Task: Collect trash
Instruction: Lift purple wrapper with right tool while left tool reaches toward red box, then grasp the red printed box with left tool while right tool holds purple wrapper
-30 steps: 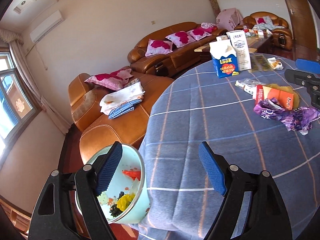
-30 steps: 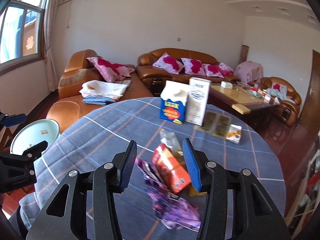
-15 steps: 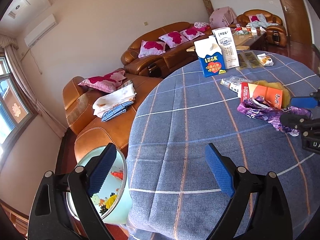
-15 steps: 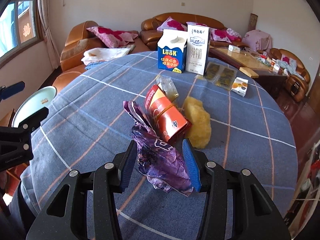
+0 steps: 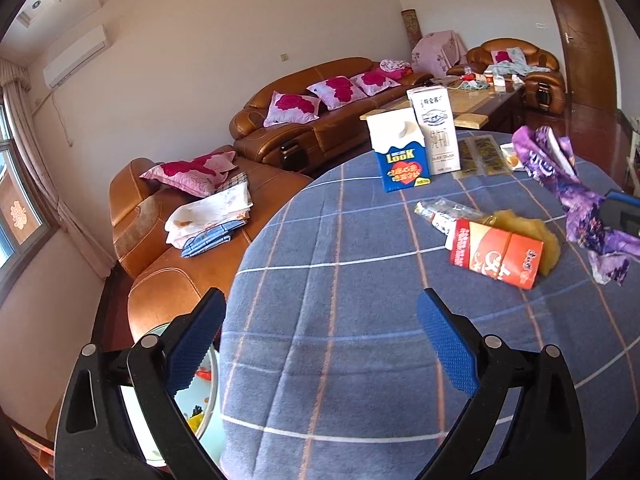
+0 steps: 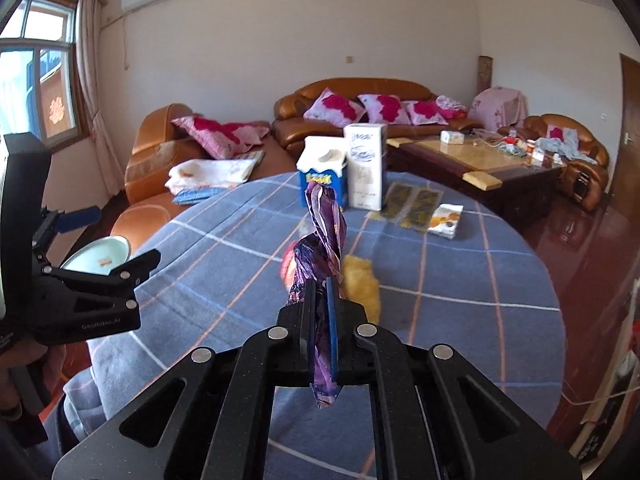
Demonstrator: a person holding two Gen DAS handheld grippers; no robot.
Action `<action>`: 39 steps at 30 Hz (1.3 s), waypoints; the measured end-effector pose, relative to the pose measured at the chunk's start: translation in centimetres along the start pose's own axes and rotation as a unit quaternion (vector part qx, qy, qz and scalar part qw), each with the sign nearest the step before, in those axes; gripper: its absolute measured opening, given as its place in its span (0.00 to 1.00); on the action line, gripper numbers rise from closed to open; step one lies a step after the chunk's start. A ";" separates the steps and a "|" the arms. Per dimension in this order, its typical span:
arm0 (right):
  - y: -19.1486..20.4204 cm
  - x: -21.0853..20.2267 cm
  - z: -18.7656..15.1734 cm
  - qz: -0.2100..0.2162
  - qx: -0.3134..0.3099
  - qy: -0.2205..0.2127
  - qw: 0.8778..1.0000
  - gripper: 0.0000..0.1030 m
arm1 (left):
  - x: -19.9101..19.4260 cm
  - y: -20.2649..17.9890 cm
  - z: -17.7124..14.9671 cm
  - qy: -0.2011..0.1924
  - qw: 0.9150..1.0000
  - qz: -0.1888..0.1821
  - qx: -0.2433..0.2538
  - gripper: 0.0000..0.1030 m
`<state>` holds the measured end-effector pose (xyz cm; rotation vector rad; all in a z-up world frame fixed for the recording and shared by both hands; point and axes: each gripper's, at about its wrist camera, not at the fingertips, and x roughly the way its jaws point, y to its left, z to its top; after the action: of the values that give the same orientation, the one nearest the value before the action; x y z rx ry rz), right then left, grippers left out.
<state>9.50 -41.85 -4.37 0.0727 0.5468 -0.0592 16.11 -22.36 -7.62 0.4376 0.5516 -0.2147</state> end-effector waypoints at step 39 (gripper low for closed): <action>-4.7 3.8 -2.0 -0.048 0.012 0.026 0.998 0.06 | 8.1 -10.3 1.3 0.108 0.985 -0.123 0.046 0.40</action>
<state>11.37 -46.52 -8.30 0.0714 0.6012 -0.1586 20.24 -32.73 -14.58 0.4860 0.8125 -0.4351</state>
